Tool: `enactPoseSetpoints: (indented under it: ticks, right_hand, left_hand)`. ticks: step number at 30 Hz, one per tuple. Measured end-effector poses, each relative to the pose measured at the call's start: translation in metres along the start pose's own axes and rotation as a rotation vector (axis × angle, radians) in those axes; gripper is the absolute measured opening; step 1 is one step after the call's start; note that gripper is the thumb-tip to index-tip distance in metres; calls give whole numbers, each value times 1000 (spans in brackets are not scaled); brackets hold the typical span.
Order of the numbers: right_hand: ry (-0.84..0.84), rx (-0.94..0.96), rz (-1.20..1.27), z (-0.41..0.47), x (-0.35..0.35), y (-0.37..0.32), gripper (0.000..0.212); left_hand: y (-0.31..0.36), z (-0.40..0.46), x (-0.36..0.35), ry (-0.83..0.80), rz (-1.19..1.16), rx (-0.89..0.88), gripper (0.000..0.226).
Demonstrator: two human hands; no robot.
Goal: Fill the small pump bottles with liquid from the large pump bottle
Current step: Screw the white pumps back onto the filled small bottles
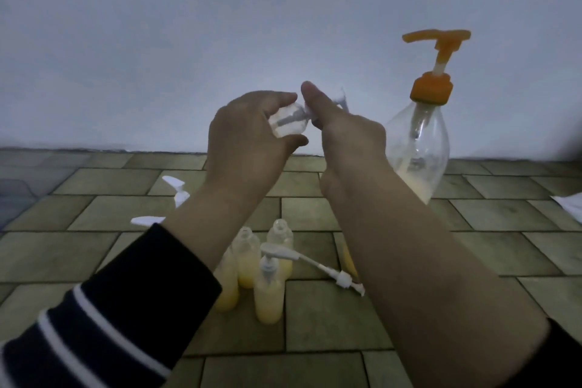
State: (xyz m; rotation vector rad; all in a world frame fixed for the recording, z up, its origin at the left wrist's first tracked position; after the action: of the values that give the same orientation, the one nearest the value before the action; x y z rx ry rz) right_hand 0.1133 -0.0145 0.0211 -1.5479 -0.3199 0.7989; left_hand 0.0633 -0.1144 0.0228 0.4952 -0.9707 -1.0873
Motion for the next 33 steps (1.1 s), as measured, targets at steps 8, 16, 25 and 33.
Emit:
enactPoseSetpoints:
  ticks: [8,16,25,33]
  right_hand:
    - [-35,131,107,1,3,-4,19]
    - [-208,354,-368,-9,26,-1,54]
    - [-227,844,-1074,-61,147,93,23]
    - [-198,893,-1264,-65,183,153,39]
  left_hand:
    - [-6,5,-7,-179,-131,189,52]
    - [-29,25,-19,-221,49,271,40]
    - [-68,27,-39,-577,275,405,28]
    - [-69,30,-57,-577,566,314,13]
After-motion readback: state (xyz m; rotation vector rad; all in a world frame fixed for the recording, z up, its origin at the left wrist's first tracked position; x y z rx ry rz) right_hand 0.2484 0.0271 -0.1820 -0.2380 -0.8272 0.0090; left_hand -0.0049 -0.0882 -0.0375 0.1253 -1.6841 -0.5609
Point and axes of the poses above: each hand's wrist, its own z-axis towards the middle knuckle, its own x-axis out of the back of the hand, y = z × x, the point moved 3 cm from there along z, towards the middle knuckle, and after that the axes turned 13 degrees about x, right-handed, at the moved point
